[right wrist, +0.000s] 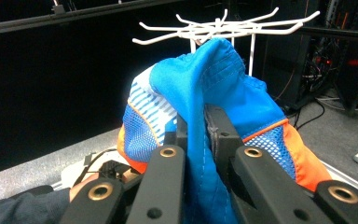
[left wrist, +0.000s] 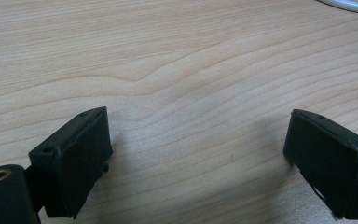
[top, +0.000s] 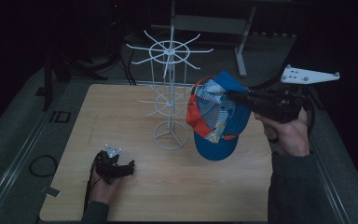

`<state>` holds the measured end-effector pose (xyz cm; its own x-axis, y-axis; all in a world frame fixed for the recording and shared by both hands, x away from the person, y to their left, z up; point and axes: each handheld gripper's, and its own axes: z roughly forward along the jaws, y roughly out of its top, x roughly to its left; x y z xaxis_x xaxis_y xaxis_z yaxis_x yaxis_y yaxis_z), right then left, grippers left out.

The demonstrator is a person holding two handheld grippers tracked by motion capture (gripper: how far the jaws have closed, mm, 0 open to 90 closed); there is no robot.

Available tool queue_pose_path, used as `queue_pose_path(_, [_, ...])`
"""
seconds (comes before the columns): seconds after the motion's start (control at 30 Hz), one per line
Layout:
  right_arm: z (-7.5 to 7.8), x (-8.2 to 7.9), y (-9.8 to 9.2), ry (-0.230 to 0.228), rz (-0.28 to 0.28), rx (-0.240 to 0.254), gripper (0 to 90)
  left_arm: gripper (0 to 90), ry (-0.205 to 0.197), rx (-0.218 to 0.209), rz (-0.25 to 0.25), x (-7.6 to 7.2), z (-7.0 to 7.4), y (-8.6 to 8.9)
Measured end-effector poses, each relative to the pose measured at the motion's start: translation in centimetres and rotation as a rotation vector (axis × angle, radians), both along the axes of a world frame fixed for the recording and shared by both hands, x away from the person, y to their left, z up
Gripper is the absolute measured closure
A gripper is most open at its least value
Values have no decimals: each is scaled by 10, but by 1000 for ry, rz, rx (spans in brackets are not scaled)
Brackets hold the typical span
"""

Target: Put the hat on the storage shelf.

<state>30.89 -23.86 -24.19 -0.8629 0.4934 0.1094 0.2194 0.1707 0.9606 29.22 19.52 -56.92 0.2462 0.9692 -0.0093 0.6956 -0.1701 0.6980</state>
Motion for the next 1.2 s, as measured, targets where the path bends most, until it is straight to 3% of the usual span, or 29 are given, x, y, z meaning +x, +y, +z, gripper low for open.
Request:
queue_pose_path(0.77, [6, -1, -8, -21, -20, 28, 856, 78, -1, 0, 0, 0, 0, 0])
queue_pose_path(1.2, [21, -6, -8, -48, -11, 52, 856, 78, -1, -1, 1, 0, 0, 0])
